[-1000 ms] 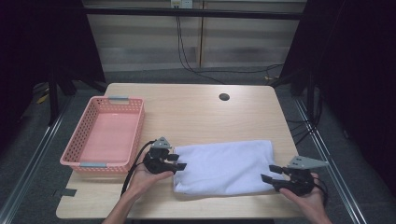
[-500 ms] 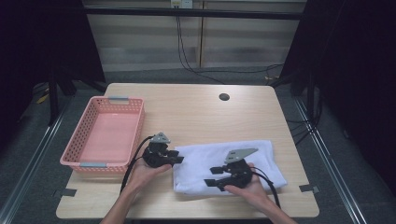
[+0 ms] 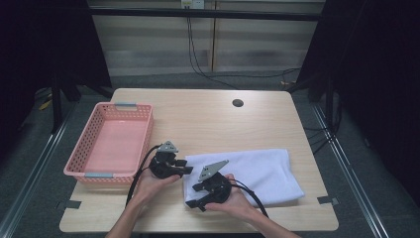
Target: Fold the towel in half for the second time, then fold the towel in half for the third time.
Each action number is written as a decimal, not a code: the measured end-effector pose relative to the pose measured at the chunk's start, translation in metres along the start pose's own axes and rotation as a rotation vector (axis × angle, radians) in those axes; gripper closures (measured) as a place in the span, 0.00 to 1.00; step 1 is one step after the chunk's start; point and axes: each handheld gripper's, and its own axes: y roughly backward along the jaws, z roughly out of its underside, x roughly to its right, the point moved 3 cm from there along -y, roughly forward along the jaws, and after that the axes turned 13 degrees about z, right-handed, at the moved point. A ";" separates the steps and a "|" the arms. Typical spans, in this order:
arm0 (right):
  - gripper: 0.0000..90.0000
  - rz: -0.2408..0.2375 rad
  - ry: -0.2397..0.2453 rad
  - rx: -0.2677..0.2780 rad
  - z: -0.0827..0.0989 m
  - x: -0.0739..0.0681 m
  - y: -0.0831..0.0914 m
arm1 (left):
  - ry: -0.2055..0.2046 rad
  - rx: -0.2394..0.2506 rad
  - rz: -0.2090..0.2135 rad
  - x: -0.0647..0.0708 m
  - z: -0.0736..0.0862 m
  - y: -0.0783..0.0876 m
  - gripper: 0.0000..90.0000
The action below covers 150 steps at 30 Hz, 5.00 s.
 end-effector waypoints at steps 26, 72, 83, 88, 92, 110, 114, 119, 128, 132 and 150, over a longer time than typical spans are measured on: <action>0.42 0.159 0.153 -0.008 -0.001 0.002 -0.013 | 0.018 0.036 -0.030 -0.007 0.000 0.012 0.60; 0.82 0.104 0.024 -0.024 0.001 0.015 -0.005 | 0.044 -0.023 0.092 -0.027 -0.013 -0.023 0.83; 0.82 0.093 -0.023 0.037 -0.008 0.017 0.010 | 0.132 0.124 0.158 -0.024 -0.025 -0.006 0.86; 0.82 0.094 -0.035 0.083 -0.019 0.014 0.026 | 0.114 0.150 0.161 -0.018 -0.037 0.006 0.86; 0.82 0.069 -0.059 0.142 -0.032 0.015 0.040 | 0.114 0.186 0.157 -0.016 -0.045 0.018 0.87; 0.82 0.080 -0.022 0.288 -0.102 -0.007 0.062 | 0.085 0.301 0.111 -0.005 -0.080 0.088 0.87; 0.82 0.078 -0.018 0.315 -0.122 -0.015 0.061 | 0.059 0.262 0.055 0.000 -0.090 0.107 0.87; 0.82 0.081 -0.031 0.351 -0.131 -0.018 0.061 | 0.046 0.247 0.021 0.000 -0.094 0.108 0.87; 0.80 0.089 -0.083 0.344 -0.100 -0.001 0.061 | 0.029 0.198 0.027 0.002 -0.096 0.069 0.86; 0.79 0.095 -0.100 0.355 -0.090 0.005 0.067 | 0.031 0.188 0.033 0.005 -0.100 0.055 0.85; 0.75 0.214 -0.191 0.332 -0.018 0.026 0.089 | 0.004 0.098 0.106 0.021 -0.108 -0.029 0.85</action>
